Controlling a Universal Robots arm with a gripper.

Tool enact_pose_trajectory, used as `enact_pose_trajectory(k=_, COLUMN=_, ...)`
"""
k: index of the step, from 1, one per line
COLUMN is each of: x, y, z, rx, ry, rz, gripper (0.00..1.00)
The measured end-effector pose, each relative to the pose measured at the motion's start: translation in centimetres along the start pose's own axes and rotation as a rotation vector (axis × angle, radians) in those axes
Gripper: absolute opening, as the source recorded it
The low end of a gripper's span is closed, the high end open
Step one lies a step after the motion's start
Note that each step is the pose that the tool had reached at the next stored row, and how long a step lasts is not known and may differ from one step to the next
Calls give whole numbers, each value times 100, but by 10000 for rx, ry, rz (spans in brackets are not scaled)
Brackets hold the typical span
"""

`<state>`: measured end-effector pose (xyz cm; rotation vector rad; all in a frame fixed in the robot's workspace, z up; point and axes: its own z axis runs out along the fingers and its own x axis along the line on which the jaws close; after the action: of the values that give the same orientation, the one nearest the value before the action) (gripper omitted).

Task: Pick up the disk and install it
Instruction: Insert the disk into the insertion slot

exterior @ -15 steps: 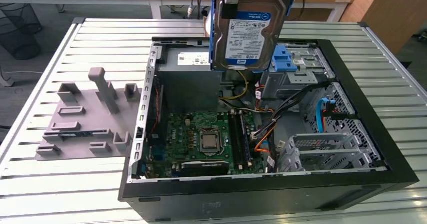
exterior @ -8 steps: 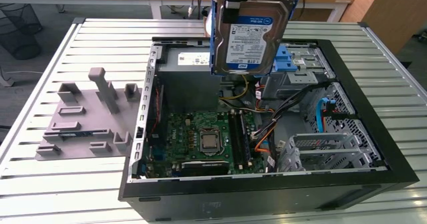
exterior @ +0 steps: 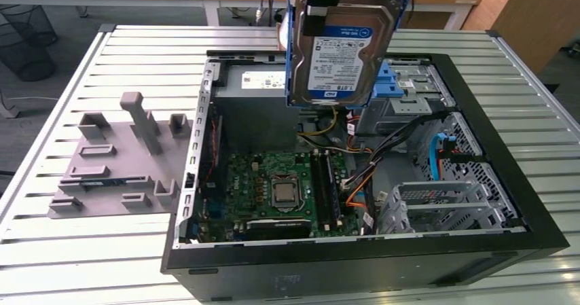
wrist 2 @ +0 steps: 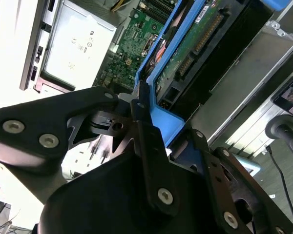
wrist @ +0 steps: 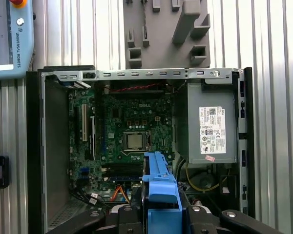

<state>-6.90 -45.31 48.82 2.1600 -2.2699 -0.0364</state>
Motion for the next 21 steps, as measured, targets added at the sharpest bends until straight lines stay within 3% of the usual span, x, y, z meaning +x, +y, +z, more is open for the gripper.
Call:
enact_pose_trajectory(k=5, x=28, y=-2, z=0, rx=0, ry=0, rz=-2, gripper=36)
enact_pose_trajectory(k=21, x=318, y=-16, z=4, rx=0, ry=1, rz=-1, gripper=36)
